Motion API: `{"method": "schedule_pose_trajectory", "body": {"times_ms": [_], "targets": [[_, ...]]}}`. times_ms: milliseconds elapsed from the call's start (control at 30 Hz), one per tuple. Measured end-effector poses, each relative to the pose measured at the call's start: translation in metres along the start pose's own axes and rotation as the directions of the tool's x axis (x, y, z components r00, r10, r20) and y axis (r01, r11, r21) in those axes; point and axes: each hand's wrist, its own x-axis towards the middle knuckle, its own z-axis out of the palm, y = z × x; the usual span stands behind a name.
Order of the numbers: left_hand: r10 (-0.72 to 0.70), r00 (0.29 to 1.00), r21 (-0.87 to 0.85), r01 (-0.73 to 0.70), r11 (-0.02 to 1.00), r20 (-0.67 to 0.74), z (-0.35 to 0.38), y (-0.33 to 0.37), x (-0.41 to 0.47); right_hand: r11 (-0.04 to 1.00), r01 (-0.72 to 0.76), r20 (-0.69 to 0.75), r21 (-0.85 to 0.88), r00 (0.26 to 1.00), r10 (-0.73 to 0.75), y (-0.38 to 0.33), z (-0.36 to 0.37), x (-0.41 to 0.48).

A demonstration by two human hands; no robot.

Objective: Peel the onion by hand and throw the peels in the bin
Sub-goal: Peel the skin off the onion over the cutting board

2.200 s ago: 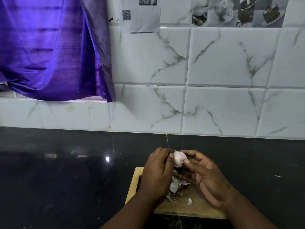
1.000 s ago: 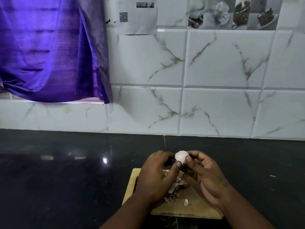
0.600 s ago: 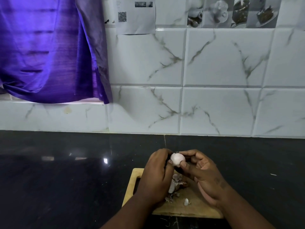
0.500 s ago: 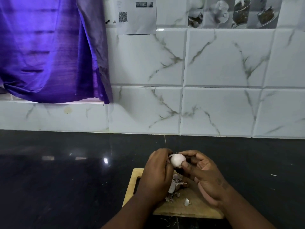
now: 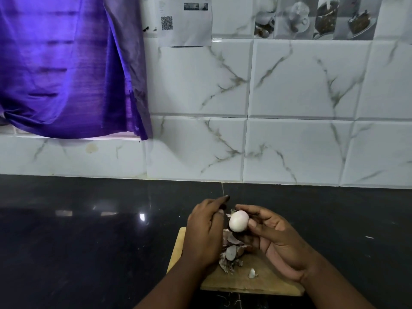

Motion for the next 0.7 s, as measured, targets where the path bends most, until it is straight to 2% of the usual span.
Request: {"method": "schedule_pose_trajectory", "body": {"times_ms": [33,100,167,233,400,633,700], "targets": [[-0.036,0.999,-0.166,0.035,0.985,-0.001,-0.002,0.003,-0.001,1.000,-0.002,-0.018,0.003,1.000,0.002,0.000,-0.001,0.001],[-0.138,0.985,-0.436,0.171,0.884,0.106,-0.003,0.011,-0.001,1.000,-0.006,-0.053,0.028,0.999,0.008,-0.003,-0.001,0.002],[-0.183,0.955,-0.540,0.283,0.792,0.233,-0.004,0.016,-0.001,0.999,-0.004,-0.083,0.050,0.997,0.008,-0.004,-0.001,0.003],[-0.164,0.957,-0.525,0.269,0.807,0.238,-0.005,0.018,0.001,0.998,-0.008,-0.097,0.056,0.995,0.014,-0.005,-0.001,0.003],[-0.183,0.973,-0.508,0.229,0.831,0.139,-0.003,0.012,0.005,0.999,-0.024,-0.076,0.027,0.997,0.026,-0.002,-0.003,0.002],[-0.214,0.969,-0.422,0.245,0.873,0.121,0.002,0.006,0.003,0.976,0.023,-0.113,-0.216,0.992,-0.048,0.001,0.001,0.001],[-0.238,0.965,-0.405,0.262,0.876,0.108,0.004,0.007,0.002,0.977,0.030,-0.121,-0.212,0.991,-0.056,0.004,0.002,0.003]]}}
